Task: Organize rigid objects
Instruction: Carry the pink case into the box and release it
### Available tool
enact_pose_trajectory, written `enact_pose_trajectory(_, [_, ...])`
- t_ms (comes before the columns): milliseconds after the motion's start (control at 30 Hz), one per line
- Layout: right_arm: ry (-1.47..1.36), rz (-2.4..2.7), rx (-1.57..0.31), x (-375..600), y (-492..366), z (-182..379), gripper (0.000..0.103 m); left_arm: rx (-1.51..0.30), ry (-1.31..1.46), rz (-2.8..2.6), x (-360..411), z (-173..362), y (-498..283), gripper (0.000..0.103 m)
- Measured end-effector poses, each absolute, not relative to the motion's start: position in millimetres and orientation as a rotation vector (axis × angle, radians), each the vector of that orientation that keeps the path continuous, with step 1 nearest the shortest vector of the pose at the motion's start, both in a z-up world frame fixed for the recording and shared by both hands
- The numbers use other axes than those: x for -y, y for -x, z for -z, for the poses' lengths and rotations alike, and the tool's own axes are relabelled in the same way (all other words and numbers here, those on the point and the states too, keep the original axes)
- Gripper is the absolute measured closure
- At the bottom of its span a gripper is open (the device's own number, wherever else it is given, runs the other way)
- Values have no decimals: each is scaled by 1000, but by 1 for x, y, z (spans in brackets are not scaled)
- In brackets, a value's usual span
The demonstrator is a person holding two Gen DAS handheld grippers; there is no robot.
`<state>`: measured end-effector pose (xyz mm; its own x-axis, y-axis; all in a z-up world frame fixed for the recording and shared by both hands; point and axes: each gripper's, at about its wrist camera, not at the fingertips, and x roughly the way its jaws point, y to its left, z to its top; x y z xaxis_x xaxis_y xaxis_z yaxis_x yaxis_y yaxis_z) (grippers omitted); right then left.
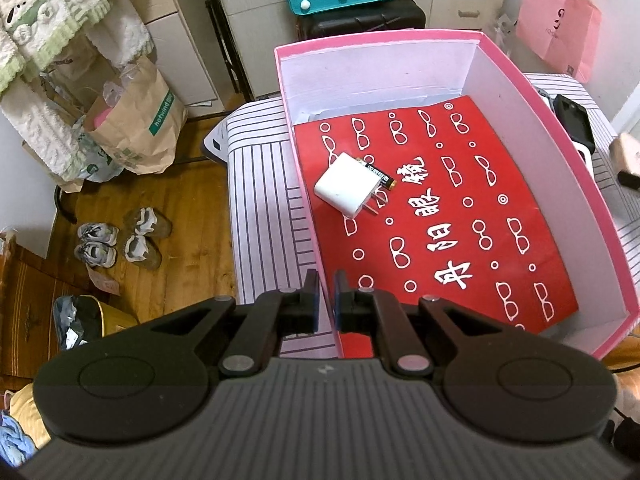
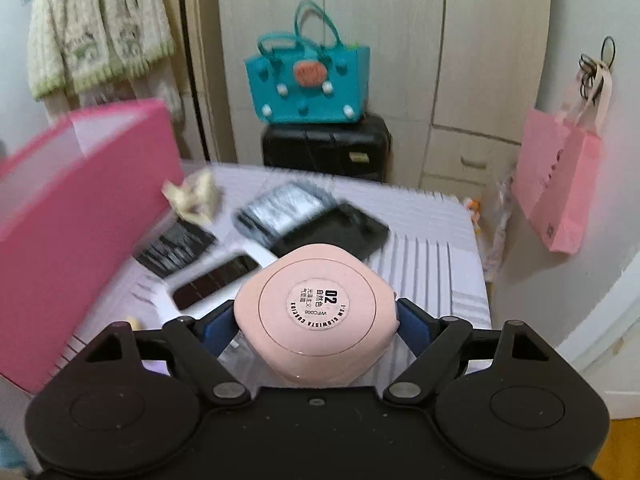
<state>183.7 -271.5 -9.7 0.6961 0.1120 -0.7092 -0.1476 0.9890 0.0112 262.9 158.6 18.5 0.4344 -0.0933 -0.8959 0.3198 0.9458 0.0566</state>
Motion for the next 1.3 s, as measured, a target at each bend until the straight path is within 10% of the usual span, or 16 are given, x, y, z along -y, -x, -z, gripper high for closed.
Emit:
enact_pose_trajectory(467, [232, -647, -647, 133, -217, -93, 16, -1063, -226, 265, -161, -25, -253, 97])
enact_pose_trajectory(1300, [540, -673, -1210, -23, -342, 13, 16, -1064, -193, 309, -168, -22, -251, 96])
